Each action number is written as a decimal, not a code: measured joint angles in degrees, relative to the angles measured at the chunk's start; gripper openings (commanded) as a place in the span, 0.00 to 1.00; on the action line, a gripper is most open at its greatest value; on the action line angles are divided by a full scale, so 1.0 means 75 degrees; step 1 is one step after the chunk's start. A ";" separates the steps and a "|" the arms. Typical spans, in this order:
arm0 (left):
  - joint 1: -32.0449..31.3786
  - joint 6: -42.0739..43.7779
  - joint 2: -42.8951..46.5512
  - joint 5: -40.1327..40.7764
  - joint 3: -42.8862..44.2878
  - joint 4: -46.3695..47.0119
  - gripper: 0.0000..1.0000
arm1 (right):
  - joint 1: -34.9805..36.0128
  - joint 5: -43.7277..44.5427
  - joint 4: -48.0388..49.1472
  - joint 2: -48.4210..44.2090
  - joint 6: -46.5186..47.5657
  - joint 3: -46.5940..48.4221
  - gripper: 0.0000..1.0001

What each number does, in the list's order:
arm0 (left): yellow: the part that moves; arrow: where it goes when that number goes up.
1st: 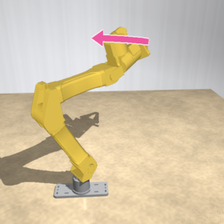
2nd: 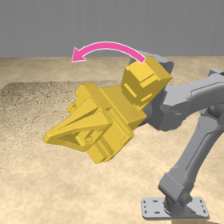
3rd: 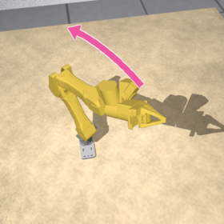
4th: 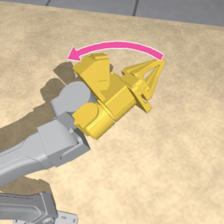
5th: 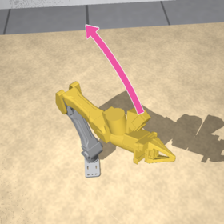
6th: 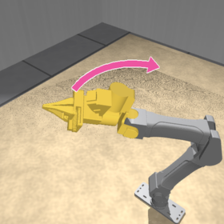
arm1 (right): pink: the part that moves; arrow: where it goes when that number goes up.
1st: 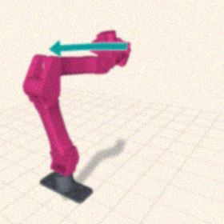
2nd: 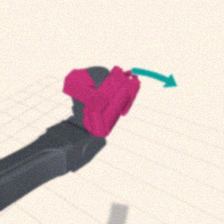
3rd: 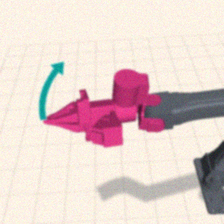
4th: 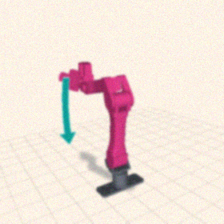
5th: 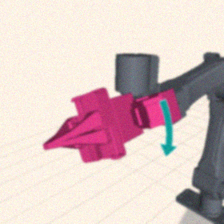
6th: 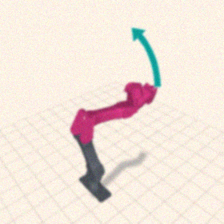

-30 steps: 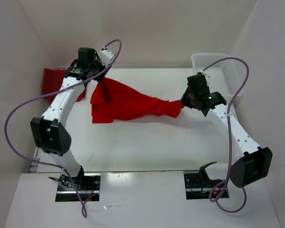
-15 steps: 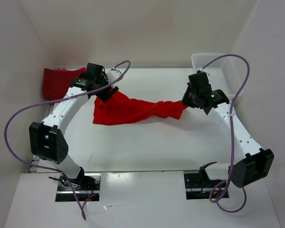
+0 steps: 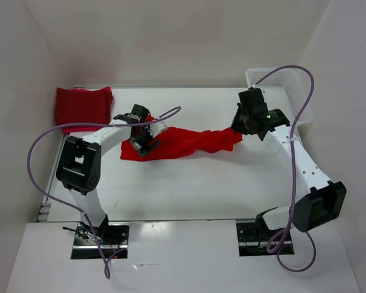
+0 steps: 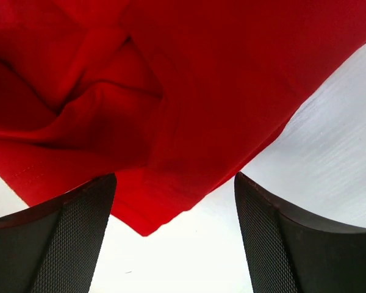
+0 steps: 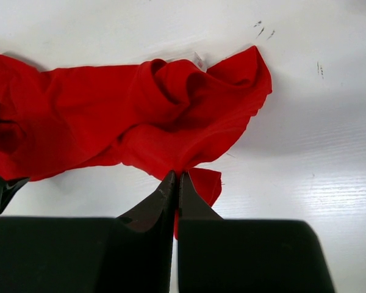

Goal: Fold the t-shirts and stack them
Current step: Flatten out the tshirt

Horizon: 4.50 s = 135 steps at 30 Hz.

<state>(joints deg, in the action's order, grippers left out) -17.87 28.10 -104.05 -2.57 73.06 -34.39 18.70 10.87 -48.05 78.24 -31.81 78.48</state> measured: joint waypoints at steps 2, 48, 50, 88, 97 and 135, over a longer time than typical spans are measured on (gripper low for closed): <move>-0.0052 -0.0006 -0.0052 0.0003 -0.0026 0.0073 0.79 | 0.0000 -0.0003 0.0000 0.0000 0.0000 -0.0003 0.00; -0.2267 -0.1032 0.1224 -0.5412 0.2833 -0.2122 0.88 | 0.0009 -0.1300 0.1571 -0.1003 0.0650 -0.0128 0.99; -0.2623 -0.0845 0.1279 -0.5289 0.2833 -0.2189 0.88 | 0.0009 -0.1244 0.1489 -0.1003 0.0650 -0.0137 0.97; -0.1661 -0.0982 0.1620 0.1338 -0.2984 0.2398 0.85 | 0.3873 -0.1227 0.2291 0.2862 -0.1521 -0.2390 0.77; -0.1670 -0.1055 0.1338 0.1821 -0.3010 0.2643 0.01 | 0.3873 -0.1478 0.2550 0.2903 -0.1754 -0.2512 0.00; -0.0227 0.1110 0.4220 0.0172 -0.0612 -0.1909 0.22 | 0.1591 0.0449 -0.0956 0.0207 0.0816 -0.0329 0.25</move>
<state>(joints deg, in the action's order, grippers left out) -19.57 36.42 -72.40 -1.28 68.47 -48.71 30.63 14.24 -55.22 79.79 -25.69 76.01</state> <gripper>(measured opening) 0.114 0.076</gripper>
